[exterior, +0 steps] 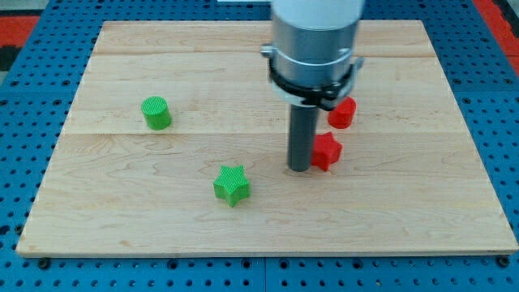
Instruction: Move the green star to the left down bottom of red star
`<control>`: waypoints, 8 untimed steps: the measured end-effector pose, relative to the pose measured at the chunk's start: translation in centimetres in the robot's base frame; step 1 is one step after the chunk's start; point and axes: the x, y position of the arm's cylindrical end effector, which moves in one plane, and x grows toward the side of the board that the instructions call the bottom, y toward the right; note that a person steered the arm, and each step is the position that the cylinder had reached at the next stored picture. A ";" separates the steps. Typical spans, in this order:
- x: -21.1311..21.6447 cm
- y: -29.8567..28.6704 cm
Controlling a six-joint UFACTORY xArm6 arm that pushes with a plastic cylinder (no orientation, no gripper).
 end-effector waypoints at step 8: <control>1.5 -18.4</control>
